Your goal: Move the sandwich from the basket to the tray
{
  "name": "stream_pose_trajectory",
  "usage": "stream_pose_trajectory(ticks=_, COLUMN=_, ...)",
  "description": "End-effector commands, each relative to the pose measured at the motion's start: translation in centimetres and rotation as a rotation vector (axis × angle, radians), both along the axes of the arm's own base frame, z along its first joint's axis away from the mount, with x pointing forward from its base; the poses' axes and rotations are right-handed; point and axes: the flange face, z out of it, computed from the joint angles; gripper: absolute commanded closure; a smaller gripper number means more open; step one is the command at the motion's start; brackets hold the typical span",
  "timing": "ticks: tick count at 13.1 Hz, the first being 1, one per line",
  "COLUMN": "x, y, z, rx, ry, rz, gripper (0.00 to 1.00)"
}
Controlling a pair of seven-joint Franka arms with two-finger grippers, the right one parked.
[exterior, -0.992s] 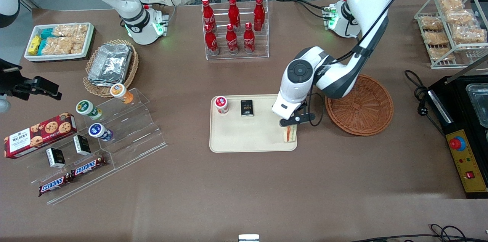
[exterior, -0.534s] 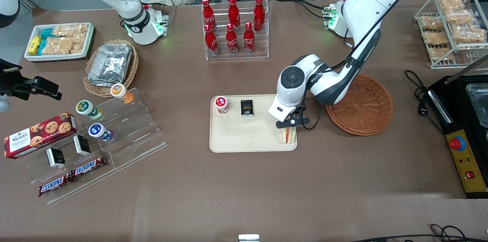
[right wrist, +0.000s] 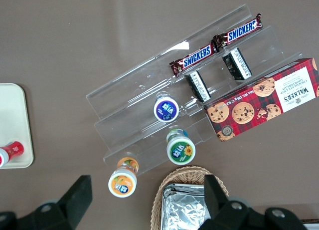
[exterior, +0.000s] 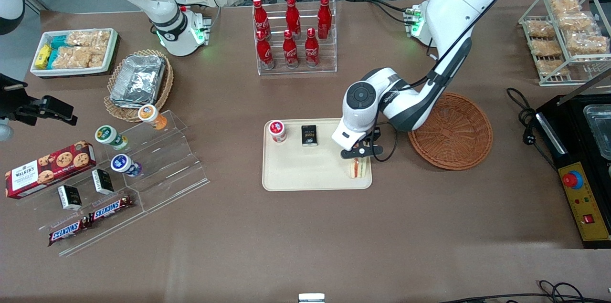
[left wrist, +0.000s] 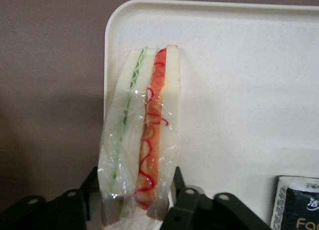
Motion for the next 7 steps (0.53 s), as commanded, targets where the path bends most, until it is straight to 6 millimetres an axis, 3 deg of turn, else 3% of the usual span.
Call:
stream_pose_trajectory(ticks=1, x=0.4, y=-0.3, z=0.6, rx=0.003, ry=-0.027, rz=0.015, gripper=0.0)
stream_pose_trajectory(ticks=4, x=1.3, y=0.1, z=3.9, rx=0.014, ry=-0.059, rz=0.062, gripper=0.0)
stream_pose_trajectory(ticks=7, x=2.6, y=1.2, z=9.5, rx=0.017, ry=-0.097, rz=0.133, gripper=0.0)
